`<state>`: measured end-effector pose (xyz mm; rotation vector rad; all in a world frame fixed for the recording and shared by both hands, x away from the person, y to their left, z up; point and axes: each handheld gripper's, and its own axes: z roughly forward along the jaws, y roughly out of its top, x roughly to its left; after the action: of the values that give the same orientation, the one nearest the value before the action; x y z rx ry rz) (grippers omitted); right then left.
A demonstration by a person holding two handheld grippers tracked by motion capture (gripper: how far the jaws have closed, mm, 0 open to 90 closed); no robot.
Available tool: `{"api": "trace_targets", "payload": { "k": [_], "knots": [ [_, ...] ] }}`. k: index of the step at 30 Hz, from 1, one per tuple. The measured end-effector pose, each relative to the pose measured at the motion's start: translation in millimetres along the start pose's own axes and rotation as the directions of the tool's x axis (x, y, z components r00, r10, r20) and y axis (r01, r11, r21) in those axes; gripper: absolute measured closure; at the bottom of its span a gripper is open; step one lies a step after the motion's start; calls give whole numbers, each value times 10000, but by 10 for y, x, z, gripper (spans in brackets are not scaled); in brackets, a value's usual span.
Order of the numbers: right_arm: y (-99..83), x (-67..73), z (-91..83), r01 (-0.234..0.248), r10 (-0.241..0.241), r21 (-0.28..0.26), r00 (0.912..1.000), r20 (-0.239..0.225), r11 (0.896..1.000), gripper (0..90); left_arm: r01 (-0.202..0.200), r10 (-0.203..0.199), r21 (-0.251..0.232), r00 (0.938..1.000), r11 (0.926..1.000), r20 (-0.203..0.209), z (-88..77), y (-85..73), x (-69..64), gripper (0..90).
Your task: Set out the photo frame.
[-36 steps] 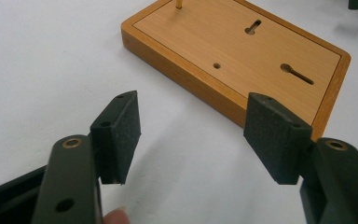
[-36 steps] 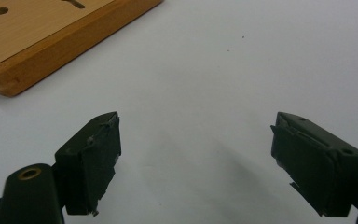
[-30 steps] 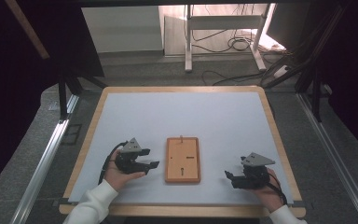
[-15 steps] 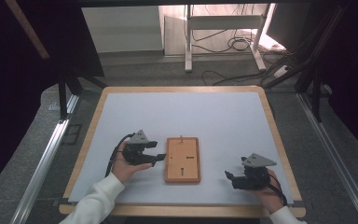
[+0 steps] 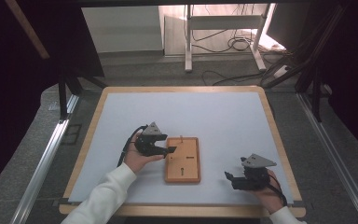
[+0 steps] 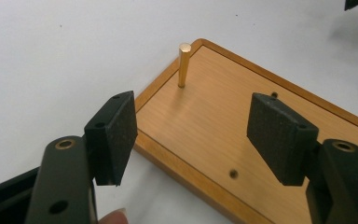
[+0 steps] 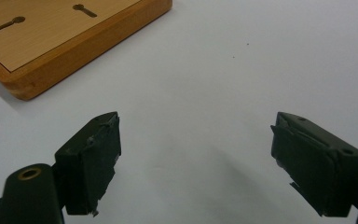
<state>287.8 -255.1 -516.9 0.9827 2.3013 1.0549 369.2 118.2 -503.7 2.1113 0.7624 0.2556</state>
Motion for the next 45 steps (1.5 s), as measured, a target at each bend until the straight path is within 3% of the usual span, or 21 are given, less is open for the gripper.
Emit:
{"api": "trace_targets", "payload": {
  "k": [8, 15, 20, 29, 36, 39, 45],
  "knots": [
    [-1, 1, 1, -19, 19, 13, 10000, 18, 10000, 157, -217, 212, 270, 9995, 9994, 217, 189, 77, 2, 355],
    [11, 24, -14, 121, -121, -251, 9999, -1, 9996, 157, -513, 510, 226, 9986, 9984, 160, 288, 157, 38, 373],
    [6, 29, -9, 160, -161, -219, 9999, -22, 9996, 157, -613, 597, 323, 9971, 9976, 467, 405, 221, 60, 411],
    [3, 24, -14, 145, -145, -213, 9999, -21, 9997, 157, -789, 763, 451, 9955, 9959, 568, 502, 240, 32, 633],
    [7, 36, -8, 163, -164, -193, 9999, -46, 9997, 157, -707, 689, 347, 9964, 9969, 501, 510, 242, 59, 761],
    [9, 40, -8, 177, -178, -192, 9998, -56, 9997, 157, -495, 476, 310, 9971, 9983, 595, 508, 232, 104, 827],
    [36, 109, -12, 570, -570, -324, 9984, -1, 9978, 157, -377, 353, 267, 9958, 9989, 841, 513, 224, 141, 843]
  ]
}}
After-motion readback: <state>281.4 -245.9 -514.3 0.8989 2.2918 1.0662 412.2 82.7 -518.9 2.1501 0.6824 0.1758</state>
